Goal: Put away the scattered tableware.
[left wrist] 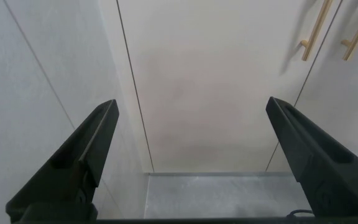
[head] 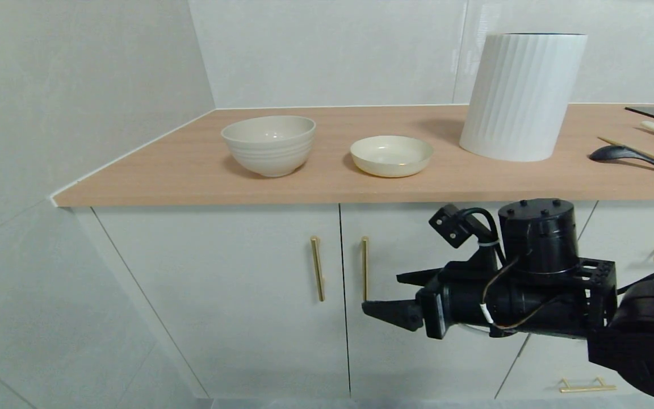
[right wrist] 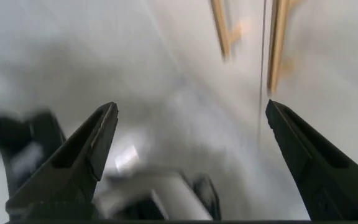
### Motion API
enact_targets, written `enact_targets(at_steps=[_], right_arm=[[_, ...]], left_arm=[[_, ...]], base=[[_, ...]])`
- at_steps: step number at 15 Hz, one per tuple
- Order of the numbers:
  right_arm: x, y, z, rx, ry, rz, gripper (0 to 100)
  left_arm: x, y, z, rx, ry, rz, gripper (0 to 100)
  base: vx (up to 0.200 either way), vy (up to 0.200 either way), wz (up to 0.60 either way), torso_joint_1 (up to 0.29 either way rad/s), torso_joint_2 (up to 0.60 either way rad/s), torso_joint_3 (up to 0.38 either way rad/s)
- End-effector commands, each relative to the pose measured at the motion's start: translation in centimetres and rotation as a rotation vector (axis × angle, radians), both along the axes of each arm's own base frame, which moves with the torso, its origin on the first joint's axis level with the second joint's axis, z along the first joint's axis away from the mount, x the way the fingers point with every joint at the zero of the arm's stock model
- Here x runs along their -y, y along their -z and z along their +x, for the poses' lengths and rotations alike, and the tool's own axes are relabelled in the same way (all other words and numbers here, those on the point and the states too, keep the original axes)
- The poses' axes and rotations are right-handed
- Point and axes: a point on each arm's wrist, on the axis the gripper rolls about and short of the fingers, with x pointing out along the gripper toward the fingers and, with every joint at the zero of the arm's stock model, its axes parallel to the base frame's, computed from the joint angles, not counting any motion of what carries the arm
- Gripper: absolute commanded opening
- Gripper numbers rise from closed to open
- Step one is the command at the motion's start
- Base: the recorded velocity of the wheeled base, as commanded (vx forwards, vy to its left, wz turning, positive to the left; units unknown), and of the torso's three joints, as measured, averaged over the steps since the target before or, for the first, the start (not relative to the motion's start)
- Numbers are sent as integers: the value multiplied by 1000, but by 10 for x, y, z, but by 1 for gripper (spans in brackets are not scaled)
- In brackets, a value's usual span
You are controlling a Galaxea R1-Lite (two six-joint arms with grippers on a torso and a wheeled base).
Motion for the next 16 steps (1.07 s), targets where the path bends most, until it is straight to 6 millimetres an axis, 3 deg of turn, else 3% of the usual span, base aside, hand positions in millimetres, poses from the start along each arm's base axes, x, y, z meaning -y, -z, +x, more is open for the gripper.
enact_targets(at_steps=[1, 7, 11, 16], right_arm=[[-22, 29, 21, -49, 10, 37, 100], [-43, 32, 51, 7, 101, 40, 100], [-45, 39, 42, 33, 204, 11, 100], [-58, 52, 45, 71, 193, 52, 100]], left_arm=[[0, 0, 0, 0, -1, -3, 100], [0, 0, 0, 0, -1, -10, 100], [0, 0, 0, 0, -1, -14, 100], [0, 0, 0, 0, -1, -16, 100]], base=[[0, 0, 0, 0, 0, 0], [0, 0, 0, 0, 0, 0], [0, 0, 0, 0, 0, 0], [0, 0, 0, 0, 0, 0]])
